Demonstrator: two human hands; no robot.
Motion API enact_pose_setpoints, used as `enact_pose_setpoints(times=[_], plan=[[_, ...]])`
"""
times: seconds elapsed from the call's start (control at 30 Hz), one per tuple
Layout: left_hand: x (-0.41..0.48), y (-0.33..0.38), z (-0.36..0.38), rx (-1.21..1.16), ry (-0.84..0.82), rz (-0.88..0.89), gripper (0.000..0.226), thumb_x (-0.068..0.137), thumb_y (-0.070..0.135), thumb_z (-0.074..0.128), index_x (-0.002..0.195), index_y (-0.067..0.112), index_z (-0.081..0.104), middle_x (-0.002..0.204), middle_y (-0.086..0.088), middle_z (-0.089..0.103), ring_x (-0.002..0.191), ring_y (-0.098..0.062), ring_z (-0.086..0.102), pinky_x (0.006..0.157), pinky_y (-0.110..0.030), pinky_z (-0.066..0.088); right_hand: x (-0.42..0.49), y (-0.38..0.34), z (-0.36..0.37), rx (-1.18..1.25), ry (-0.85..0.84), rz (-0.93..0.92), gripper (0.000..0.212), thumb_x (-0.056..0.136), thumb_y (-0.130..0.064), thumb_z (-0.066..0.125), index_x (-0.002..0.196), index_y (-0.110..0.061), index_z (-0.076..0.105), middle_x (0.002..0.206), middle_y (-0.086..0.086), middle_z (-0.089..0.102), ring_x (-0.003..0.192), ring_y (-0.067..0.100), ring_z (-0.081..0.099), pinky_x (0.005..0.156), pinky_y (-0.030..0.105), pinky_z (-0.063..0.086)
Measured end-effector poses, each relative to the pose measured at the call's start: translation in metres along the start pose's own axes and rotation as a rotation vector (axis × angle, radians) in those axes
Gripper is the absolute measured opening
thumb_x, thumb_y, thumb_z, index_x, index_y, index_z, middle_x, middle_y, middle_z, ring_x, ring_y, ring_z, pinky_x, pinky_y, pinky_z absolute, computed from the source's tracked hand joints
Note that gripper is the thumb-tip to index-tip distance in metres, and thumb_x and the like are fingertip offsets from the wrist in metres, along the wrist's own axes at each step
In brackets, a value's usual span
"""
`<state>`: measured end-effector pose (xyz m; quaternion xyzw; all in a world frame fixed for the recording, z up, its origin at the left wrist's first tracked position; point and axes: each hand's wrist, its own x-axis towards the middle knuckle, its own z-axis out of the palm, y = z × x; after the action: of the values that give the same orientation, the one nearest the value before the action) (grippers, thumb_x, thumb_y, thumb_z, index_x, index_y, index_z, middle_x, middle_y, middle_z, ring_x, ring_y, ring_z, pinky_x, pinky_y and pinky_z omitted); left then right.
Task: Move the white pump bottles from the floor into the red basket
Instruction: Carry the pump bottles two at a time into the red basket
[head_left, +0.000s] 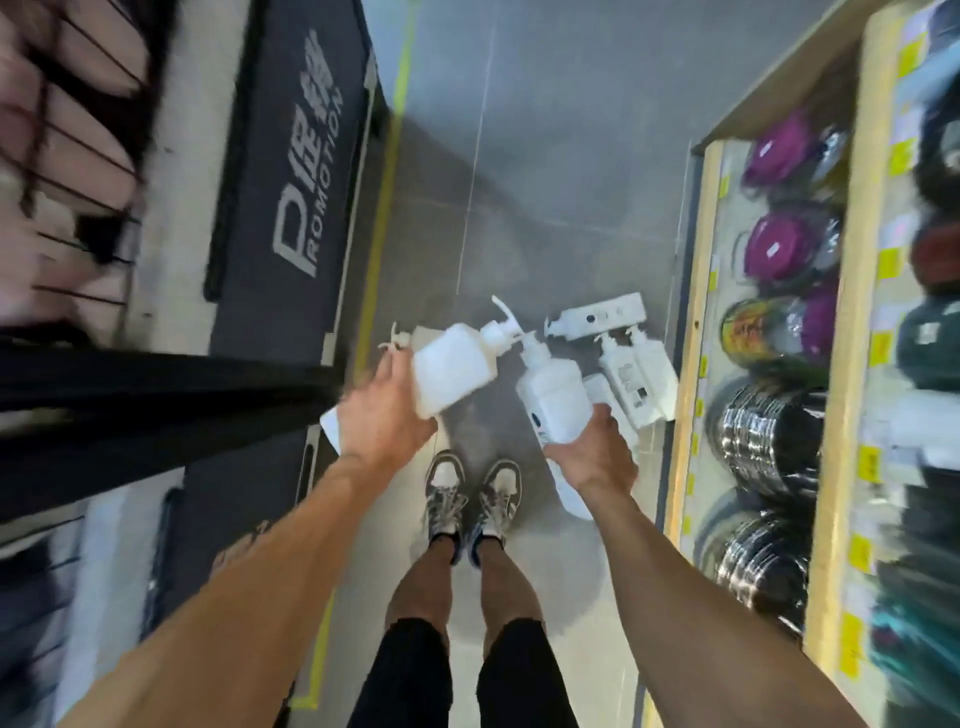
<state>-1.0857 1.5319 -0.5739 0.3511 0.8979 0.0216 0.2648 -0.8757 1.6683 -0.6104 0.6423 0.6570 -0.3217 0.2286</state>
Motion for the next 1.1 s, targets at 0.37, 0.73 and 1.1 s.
enact_pose_setpoints(times=[0.37,0.73,1.1], plan=[[-0.161,0.061,-0.175,-0.486,0.033,-0.205,0.068,0.069,0.045,0.078,0.123,0.027,0.043,0.110,0.002,0.065,0.097,-0.032,0.065,0.076,-0.041,0.053,-0.212,-0.011,-0.154,0.524,0.011,0.039,0.085,0.050,-0.057,0.079,0.125,-0.024,0.054,0.118,-0.001,0.067,0.104,0.027,0.065,0.094,0.046,0.054],[-0.177,0.066,-0.272,-0.943,0.048,-0.074,0.081,0.055,0.047,0.089,0.123,0.039,0.045,0.110,0.013,0.067,0.096,-0.010,0.067,0.086,-0.046,0.057,-0.297,-0.042,-0.253,0.940,0.066,-0.203,0.070,0.052,-0.035,0.082,0.116,-0.016,0.061,0.102,0.003,0.075,0.085,0.023,0.074,0.064,0.031,0.052],[-0.194,0.066,-0.357,-1.115,0.219,-0.006,0.078,0.050,0.043,0.091,0.116,0.039,0.050,0.104,0.009,0.072,0.091,-0.013,0.072,0.082,-0.042,0.059,-0.314,-0.101,-0.314,0.923,0.019,-0.446,0.056,0.069,-0.029,0.090,0.114,-0.017,0.060,0.101,0.007,0.075,0.086,0.030,0.075,0.079,0.047,0.061]])
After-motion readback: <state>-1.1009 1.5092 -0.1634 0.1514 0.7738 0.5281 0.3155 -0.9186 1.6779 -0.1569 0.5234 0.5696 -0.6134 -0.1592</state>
